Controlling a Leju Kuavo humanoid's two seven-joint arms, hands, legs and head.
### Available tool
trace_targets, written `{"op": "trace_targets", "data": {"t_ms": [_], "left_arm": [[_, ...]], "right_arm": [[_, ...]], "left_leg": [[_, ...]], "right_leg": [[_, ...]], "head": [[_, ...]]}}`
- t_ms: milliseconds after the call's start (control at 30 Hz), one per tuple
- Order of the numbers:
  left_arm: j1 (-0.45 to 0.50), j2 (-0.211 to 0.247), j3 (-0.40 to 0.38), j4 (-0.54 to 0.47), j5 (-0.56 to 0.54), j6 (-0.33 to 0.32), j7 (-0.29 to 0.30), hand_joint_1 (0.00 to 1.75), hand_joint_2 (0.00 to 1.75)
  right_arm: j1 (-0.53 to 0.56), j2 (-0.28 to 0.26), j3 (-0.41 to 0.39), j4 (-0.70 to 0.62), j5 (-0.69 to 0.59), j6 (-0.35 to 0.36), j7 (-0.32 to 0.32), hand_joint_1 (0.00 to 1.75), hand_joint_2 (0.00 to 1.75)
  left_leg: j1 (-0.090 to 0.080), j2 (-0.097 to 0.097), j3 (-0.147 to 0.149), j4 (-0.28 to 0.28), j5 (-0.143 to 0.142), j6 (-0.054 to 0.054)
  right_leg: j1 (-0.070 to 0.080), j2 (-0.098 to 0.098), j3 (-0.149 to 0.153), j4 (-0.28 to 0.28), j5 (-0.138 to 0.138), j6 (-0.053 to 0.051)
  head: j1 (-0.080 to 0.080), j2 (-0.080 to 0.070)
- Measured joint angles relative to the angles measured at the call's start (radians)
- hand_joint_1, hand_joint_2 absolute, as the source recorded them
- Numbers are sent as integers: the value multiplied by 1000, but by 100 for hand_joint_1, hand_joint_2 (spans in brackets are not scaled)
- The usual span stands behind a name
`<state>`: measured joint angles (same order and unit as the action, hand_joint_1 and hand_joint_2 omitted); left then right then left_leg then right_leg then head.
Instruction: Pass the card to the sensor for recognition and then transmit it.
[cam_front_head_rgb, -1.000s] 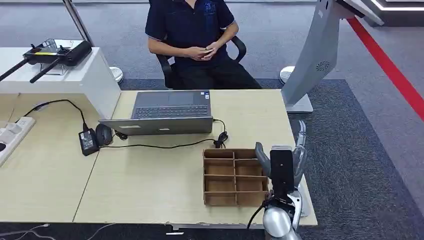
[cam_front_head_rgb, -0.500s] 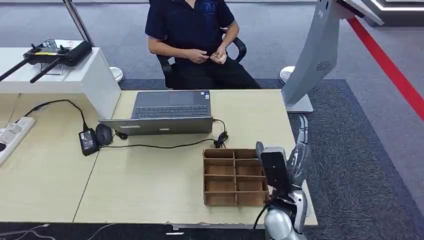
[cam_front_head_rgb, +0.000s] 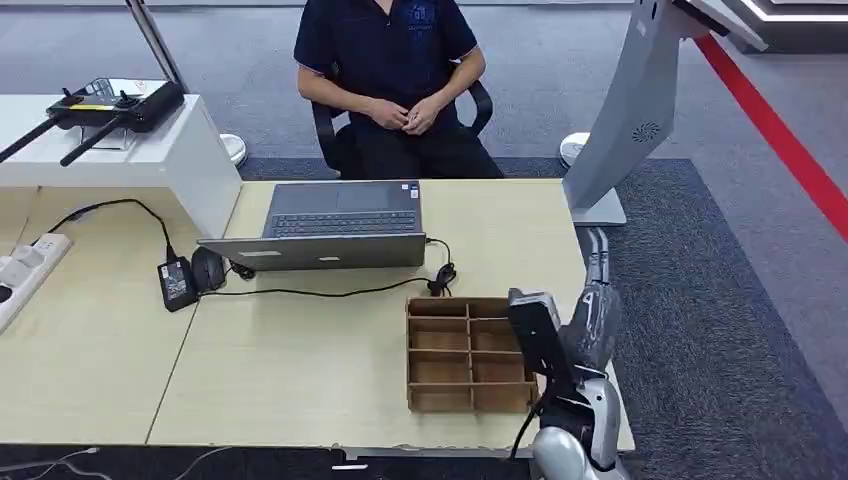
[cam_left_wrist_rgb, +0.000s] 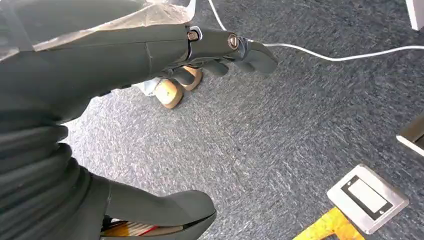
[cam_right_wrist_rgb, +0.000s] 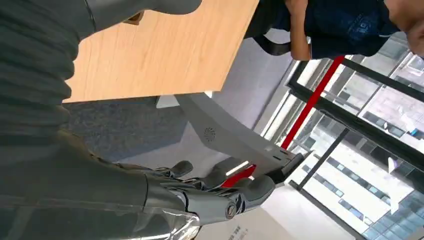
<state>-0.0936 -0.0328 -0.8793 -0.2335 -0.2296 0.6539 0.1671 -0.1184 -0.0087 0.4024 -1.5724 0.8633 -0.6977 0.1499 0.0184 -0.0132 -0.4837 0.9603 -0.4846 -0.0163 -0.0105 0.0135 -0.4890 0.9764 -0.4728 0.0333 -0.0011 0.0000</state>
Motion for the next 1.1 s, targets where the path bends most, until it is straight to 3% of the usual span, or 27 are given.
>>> {"op": "trace_targets", "data": {"t_ms": [667,1100], "left_arm": [[0,1,-6,0,3,-3,-11,0,175],[0,6,-16,0,4,-3,-18,0,175]], "right_arm": [[-68,-149,177,-17,18,30,121,0,175],[-111,-231,257,-52,35,143,194,0,175]], "left_leg": [[0,0,0,0,0,0],[0,0,0,0,0,0]], "right_leg": [[0,0,0,0,0,0],[0,0,0,0,0,0]], "head": [[0,0],[0,0]]}}
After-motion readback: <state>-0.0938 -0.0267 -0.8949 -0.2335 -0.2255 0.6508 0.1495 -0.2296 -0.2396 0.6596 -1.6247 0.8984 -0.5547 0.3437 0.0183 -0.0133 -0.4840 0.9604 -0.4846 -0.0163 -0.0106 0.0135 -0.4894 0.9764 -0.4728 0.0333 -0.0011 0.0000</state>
